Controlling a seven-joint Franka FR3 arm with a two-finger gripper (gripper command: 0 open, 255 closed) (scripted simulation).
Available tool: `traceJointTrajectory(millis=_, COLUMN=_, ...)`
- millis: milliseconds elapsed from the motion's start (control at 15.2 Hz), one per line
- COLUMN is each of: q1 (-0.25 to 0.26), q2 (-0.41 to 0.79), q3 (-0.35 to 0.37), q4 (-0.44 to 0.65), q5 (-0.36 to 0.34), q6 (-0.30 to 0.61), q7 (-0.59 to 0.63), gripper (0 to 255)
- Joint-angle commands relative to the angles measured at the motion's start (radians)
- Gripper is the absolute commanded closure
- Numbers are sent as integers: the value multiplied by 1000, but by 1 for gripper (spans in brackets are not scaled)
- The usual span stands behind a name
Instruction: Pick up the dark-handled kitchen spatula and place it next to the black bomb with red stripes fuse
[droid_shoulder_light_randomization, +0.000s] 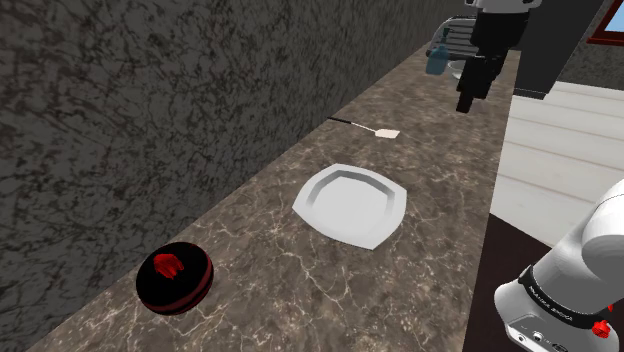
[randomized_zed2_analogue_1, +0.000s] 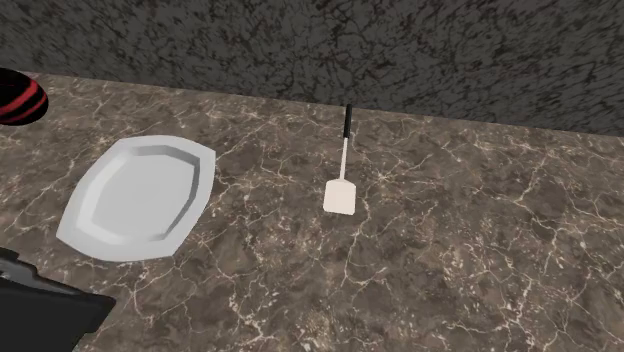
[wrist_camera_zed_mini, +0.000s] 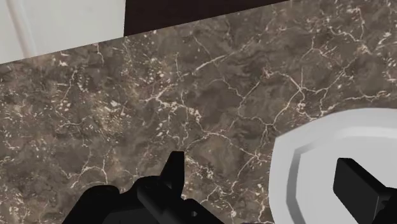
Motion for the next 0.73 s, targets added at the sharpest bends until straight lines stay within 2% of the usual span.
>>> traceJointTrajectory(millis=0, q1=0, q2=0, q3=0, q4=0, q5=0, q6=0, q7=0, gripper=0)
traceJointTrajectory(millis=660, q1=-3, q2=315, q3=-74, q4=60, q5=-28, q6=290, q7=-122, gripper=0)
